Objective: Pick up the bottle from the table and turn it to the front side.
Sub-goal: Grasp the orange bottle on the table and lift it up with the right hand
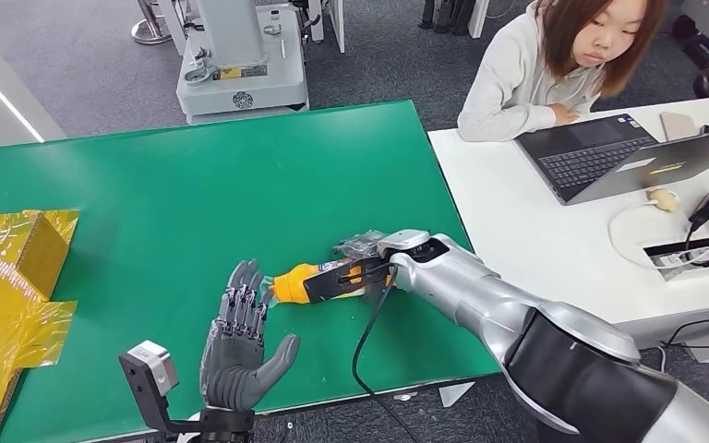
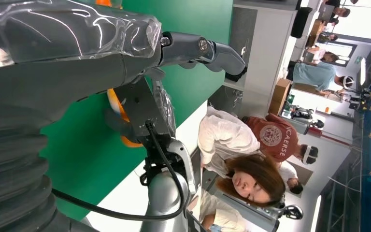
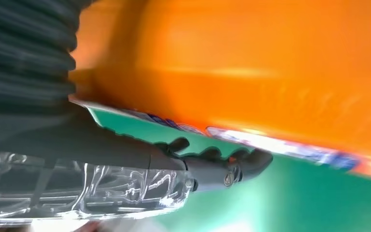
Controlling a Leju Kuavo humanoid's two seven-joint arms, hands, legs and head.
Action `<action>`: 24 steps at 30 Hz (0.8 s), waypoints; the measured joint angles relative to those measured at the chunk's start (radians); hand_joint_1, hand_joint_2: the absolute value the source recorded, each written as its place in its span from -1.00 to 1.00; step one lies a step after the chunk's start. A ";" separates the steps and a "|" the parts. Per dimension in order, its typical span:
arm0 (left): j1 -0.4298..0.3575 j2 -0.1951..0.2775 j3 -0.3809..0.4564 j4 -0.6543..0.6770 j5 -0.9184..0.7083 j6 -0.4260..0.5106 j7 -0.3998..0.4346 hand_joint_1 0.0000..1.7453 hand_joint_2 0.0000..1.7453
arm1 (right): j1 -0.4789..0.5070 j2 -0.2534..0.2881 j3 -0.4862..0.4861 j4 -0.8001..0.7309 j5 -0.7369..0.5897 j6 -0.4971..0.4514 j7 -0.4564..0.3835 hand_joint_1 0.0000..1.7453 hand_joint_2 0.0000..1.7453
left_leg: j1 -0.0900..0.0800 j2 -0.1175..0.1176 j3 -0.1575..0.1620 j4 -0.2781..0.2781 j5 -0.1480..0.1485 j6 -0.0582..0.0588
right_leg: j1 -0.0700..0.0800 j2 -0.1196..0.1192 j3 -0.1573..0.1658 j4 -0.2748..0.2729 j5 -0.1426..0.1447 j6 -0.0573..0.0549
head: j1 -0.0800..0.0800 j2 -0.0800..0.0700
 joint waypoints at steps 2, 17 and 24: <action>0.003 0.000 0.000 0.000 0.000 0.001 0.000 -1.00 1.00 | 0.009 -0.024 0.006 -0.013 0.023 -0.033 0.032 -1.00 1.00 | 0.000 0.000 0.000 0.000 0.000 0.000 | 0.000 0.000 0.000 0.000 0.000 0.000 | 0.000 0.000; 0.008 0.000 0.000 0.000 -0.012 -0.009 0.008 -1.00 1.00 | 0.142 -0.220 -0.040 -0.240 0.104 -0.101 0.155 -1.00 1.00 | 0.000 -0.001 0.001 0.000 -0.001 0.001 | 0.000 -0.001 0.002 -0.001 0.000 0.000 | 0.000 0.000; 0.008 -0.001 0.000 0.000 -0.015 -0.014 0.010 -1.00 1.00 | 0.177 -0.255 -0.073 -0.301 0.117 -0.078 0.161 0.67 1.00 | 0.000 0.000 0.003 0.001 -0.001 0.001 | 0.000 0.000 0.004 -0.001 0.000 0.001 | 0.000 0.000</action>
